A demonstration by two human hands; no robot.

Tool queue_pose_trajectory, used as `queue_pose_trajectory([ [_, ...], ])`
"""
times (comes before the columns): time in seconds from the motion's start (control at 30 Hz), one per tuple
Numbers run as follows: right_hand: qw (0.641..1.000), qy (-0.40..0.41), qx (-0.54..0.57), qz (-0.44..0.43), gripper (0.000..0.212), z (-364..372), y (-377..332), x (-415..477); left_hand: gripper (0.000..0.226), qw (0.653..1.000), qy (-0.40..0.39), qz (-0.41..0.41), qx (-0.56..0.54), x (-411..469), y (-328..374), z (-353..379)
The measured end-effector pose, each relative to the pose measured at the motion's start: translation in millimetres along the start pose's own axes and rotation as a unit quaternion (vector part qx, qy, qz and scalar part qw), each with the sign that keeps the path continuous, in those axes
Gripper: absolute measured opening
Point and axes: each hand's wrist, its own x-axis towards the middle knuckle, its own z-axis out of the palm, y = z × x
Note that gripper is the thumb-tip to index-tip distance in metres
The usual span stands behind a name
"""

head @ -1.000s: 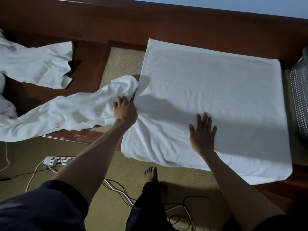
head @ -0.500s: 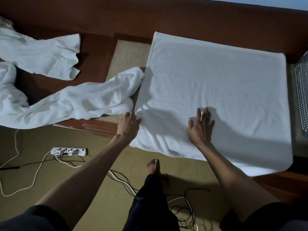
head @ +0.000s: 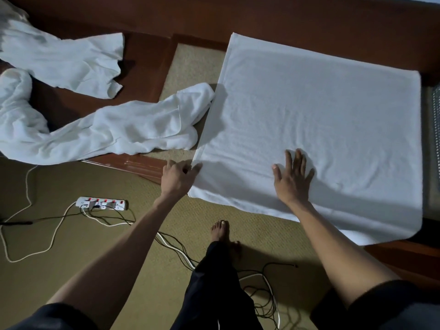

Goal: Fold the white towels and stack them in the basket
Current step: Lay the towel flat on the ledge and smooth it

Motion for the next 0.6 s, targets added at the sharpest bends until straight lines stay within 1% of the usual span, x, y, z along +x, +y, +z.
queue_pose_trajectory([
  [0.13, 1.000, 0.014, -0.004, 0.001, 0.063, 4.0, -0.3, -1.6, 0.037, 0.997, -0.033, 0.051, 0.044, -5.6, -26.2, -4.8],
  [0.2, 1.000, 0.018, -0.003, -0.002, 0.064, 6.1, 1.6, -2.3, 0.030, 0.995, -0.027, 0.057, 0.077, -9.3, -35.1, -5.2],
  [0.27, 1.000, 0.027, -0.001, -0.004, 0.066, 8.5, 4.0, -1.7, 0.030, 0.992, -0.003, 0.064, 0.110, -12.3, -37.7, -6.7],
  [0.33, 0.999, 0.039, 0.001, -0.006, 0.067, 11.3, 5.8, -1.5, 0.036, 0.990, 0.038, 0.081, 0.108, -15.3, -34.4, -6.4],
  [0.37, 0.999, 0.048, 0.001, -0.008, 0.067, 13.1, 6.4, -1.7, 0.038, 0.987, 0.058, 0.104, 0.104, -16.5, -31.1, -3.6],
  [0.43, 0.997, 0.074, -0.004, -0.014, 0.064, 15.9, 7.0, -2.9, 0.039, 0.976, 0.079, 0.174, 0.104, -17.0, -15.2, 8.6],
  [0.5, 0.995, 0.097, -0.010, -0.019, 0.062, 19.0, 7.7, -3.0, 0.042, 0.965, 0.066, 0.238, 0.087, -13.9, 12.0, 30.5],
  [0.6, 0.993, 0.114, -0.010, -0.021, 0.063, 22.2, 8.7, -3.9, 0.053, 0.957, 0.002, 0.281, 0.076, -6.3, 59.1, 74.7],
])
